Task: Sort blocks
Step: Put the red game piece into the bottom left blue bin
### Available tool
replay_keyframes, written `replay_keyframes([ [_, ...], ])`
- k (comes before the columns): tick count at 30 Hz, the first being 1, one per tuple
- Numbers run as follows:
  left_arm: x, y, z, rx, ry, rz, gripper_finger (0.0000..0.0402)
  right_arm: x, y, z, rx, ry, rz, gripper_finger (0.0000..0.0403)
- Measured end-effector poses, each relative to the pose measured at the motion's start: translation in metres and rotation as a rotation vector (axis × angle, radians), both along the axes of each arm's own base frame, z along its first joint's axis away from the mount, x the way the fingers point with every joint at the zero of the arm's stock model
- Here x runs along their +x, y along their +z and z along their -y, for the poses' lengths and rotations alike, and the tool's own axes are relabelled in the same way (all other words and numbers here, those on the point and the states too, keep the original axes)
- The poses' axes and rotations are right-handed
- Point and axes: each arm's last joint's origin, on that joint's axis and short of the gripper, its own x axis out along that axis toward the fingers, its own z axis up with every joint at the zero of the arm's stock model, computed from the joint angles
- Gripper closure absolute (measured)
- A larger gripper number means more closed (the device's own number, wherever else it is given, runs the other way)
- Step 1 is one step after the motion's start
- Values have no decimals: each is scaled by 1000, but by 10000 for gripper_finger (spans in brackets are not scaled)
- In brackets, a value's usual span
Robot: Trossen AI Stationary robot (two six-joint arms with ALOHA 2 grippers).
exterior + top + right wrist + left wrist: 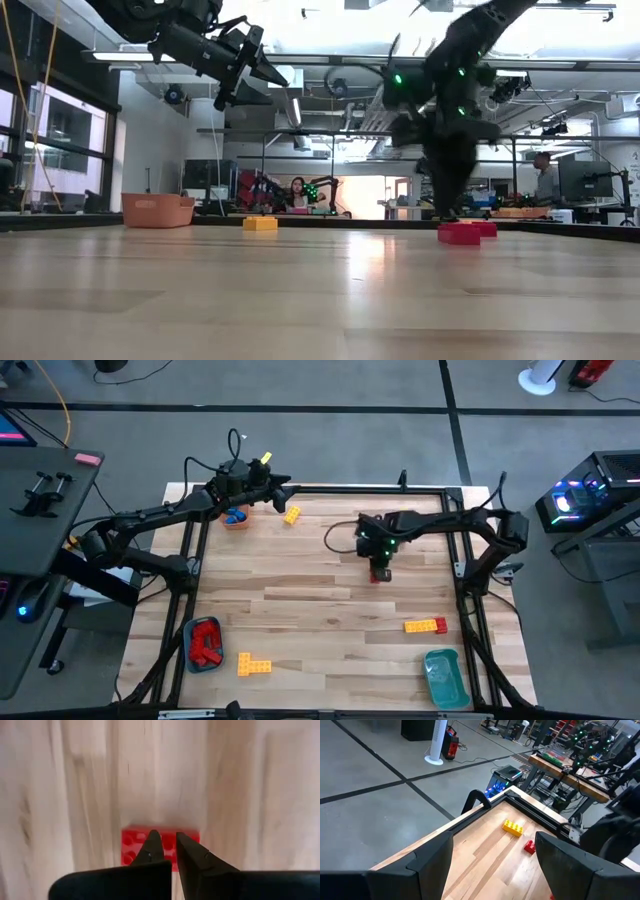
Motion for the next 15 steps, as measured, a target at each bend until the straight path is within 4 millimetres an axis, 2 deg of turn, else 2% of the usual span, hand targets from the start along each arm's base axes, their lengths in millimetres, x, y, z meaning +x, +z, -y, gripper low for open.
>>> replay_keyframes([
  [5, 0, 0, 0, 1, 0, 1, 133, 12, 38, 4, 9, -102, 64, 403],
  [8, 0, 0, 0, 1, 0, 2, 133, 10, 55, 3, 53, -276, 72, 403],
  [12, 0, 0, 0, 1, 0, 2, 133, 2, 54, -4, 169, -650, -81, 403],
  [15, 0, 0, 0, 1, -1, 2, 133, 2, 54, -14, 209, -799, -131, 401],
])
